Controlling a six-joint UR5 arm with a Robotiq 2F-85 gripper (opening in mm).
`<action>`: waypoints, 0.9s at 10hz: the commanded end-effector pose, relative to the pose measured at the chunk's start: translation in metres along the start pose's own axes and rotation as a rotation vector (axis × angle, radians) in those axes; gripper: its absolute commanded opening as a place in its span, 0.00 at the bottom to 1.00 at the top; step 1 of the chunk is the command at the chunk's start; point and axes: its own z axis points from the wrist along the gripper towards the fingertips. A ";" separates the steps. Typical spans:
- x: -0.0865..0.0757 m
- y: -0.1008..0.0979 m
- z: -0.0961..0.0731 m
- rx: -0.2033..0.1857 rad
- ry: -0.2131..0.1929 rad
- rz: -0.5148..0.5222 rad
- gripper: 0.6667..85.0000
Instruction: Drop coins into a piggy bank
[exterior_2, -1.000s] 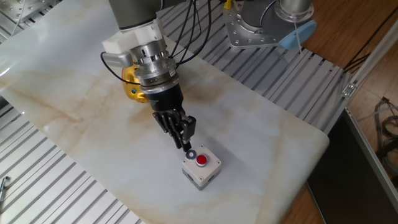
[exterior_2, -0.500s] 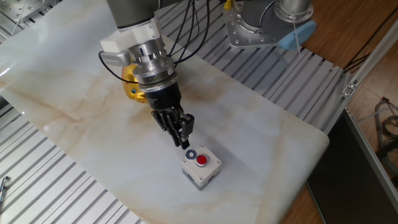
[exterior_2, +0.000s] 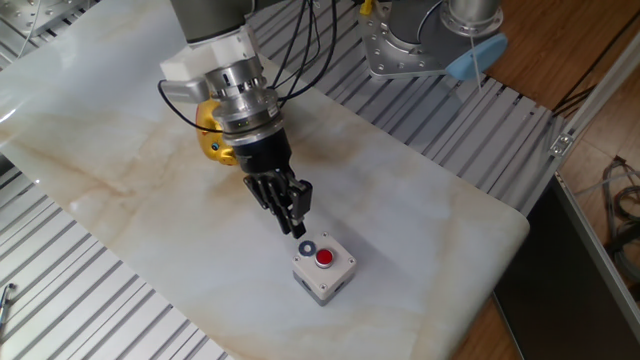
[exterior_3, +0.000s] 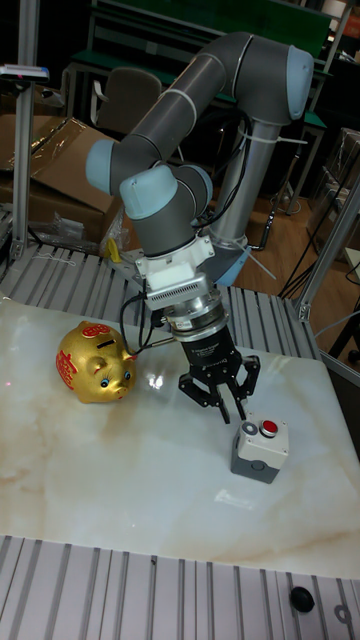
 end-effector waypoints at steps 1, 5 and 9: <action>-0.006 0.007 -0.001 -0.026 -0.017 0.007 0.33; -0.010 0.007 0.011 -0.013 -0.027 0.004 0.33; -0.010 0.009 0.017 -0.013 -0.029 0.005 0.33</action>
